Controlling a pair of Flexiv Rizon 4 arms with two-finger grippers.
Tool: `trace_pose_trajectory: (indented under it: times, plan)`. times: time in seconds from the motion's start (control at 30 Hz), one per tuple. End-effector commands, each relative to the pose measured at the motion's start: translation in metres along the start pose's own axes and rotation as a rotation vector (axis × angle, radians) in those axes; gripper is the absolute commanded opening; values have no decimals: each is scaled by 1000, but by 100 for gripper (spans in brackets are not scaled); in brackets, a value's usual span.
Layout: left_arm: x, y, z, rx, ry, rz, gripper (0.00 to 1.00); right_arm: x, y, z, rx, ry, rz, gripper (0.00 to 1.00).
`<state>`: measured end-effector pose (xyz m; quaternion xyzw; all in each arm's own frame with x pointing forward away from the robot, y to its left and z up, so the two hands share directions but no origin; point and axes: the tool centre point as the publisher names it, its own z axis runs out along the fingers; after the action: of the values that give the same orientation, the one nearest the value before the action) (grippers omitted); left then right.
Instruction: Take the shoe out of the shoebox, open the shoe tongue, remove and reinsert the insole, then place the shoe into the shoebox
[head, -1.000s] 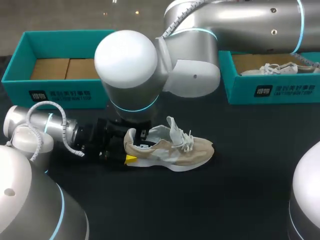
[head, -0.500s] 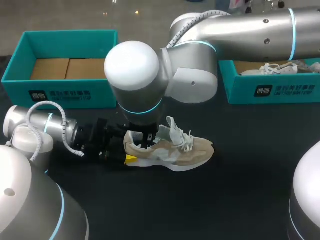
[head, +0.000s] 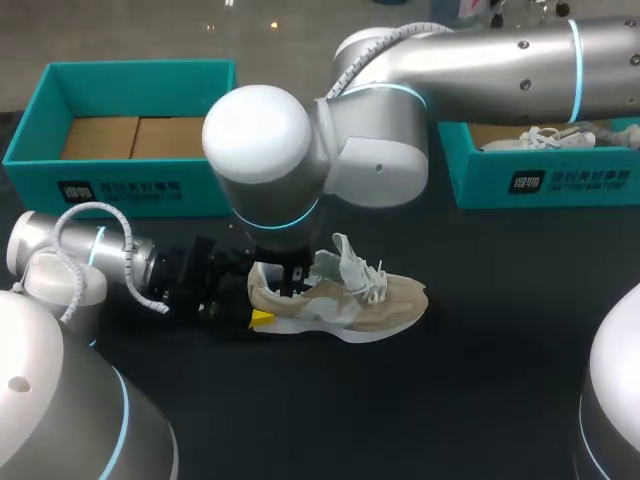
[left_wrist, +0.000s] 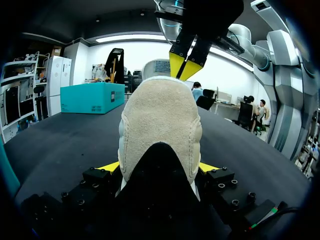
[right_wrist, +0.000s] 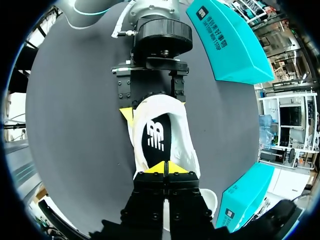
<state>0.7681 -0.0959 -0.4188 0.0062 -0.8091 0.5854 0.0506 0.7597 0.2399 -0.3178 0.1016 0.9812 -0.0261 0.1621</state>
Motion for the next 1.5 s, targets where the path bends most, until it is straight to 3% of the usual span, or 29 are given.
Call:
trace_pose_trajectory:
  times: [0.03,0.37,0.83,1.37,1.5]
  plan:
    - [0,0,0,-1,0,0,0,-10,2,11,7,12,-23,0]
    - [0,0,0,-1,0,0,0,-25,3,29,29,82,-117,0]
    - [0,0,0,-1,0,0,0,-9,-17,36,59,116,-110,0]
    - [0,0,0,-1,0,0,0,-10,-20,38,61,96,-65,0]
    - [0,0,0,-1,0,0,0,-15,-25,44,72,157,-129,0]
